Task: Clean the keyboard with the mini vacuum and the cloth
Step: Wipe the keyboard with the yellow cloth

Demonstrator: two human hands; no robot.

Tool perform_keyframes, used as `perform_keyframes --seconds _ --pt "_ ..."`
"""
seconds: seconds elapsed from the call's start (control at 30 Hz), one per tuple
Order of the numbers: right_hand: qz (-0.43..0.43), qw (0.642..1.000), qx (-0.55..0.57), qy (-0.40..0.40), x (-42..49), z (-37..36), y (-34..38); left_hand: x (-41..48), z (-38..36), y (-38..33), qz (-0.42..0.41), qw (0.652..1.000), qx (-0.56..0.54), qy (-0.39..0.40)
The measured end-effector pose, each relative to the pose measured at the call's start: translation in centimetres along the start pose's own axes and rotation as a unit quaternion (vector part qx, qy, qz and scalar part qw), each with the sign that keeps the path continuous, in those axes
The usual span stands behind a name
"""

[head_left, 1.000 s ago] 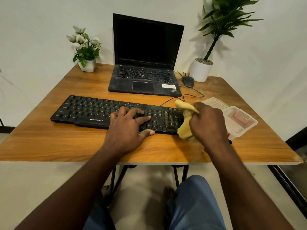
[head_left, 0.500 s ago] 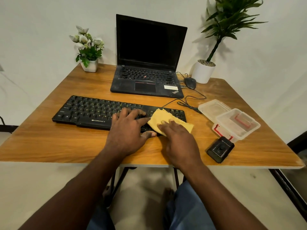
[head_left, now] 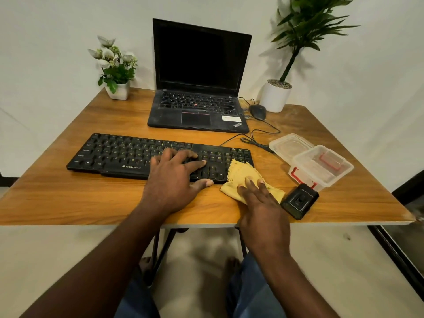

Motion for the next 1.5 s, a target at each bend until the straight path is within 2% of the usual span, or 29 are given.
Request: perform_keyframes --seconds 0.1,0.23,0.33,0.4,0.53,0.63,0.87,1.03,1.1,1.17,1.23,1.3,1.37,1.43,1.5 --pt "-0.009 1.0 0.005 0.006 -0.3 -0.5 1.8 0.0 0.0 -0.1 -0.004 1.0 0.006 -0.006" --pt "0.049 0.998 0.045 -0.003 -1.0 -1.8 4.9 0.0 0.0 -0.1 -0.007 1.0 0.018 -0.001" --pt "0.059 0.996 0.066 -0.003 -0.7 -1.5 4.8 0.0 0.1 0.0 0.0 1.0 0.014 -0.002" --pt "0.041 0.997 0.058 -0.006 -0.4 -0.6 3.3 -0.1 0.1 0.0 -0.001 1.0 0.014 -0.004" --pt "-0.058 0.998 0.028 -0.012 0.1 1.1 -1.2 0.0 0.0 0.0 -0.001 1.0 0.008 -0.005" --pt "-0.079 0.996 0.024 -0.023 0.1 1.2 -1.6 0.0 0.0 0.0 -0.005 1.0 0.003 -0.01" --pt "0.045 0.995 0.085 -0.034 -0.8 -0.1 3.7 0.0 0.2 -0.2 -0.007 1.0 0.014 -0.008" --pt "0.087 0.973 0.211 0.037 0.1 0.9 2.1 -0.3 0.2 -0.3 -0.017 0.999 0.028 0.006" --pt "0.116 0.969 0.216 0.008 0.3 2.3 0.6 -0.2 0.2 -0.4 -0.015 0.999 0.033 0.007" --pt "0.162 0.972 0.17 -0.019 -0.2 2.9 -0.9 -0.1 0.4 -0.4 -0.009 1.0 0.03 0.004" --pt "0.2 0.971 0.129 0.032 -0.8 2.4 -2.1 0.0 0.4 -0.5 -0.007 1.0 0.024 0.002" --pt "0.202 0.967 0.117 0.101 -1.1 2.0 -3.1 0.1 0.3 -0.7 -0.007 1.0 0.019 0.001" --pt "0.187 0.963 0.142 0.132 -0.8 2.3 -2.9 0.2 0.1 -1.1 -0.001 1.0 0.014 -0.003" --pt "0.15 0.962 0.213 0.083 0.5 3.5 -1.7 0.2 0.1 -1.8 -0.007 1.0 0.003 -0.001" --pt "0.124 0.965 0.23 -0.003 2.4 4.2 -0.5 0.1 0.6 -2.1 -0.004 0.998 -0.067 -0.021"
Point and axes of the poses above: each hand's wrist, its own x-axis towards the middle knuckle, its own z-axis out of the back of the hand, y = z × x, the point moved 6 cm from there along x, towards the middle knuckle, and after that the axes turned 14 degrees about -y, right-handed, at the moved point
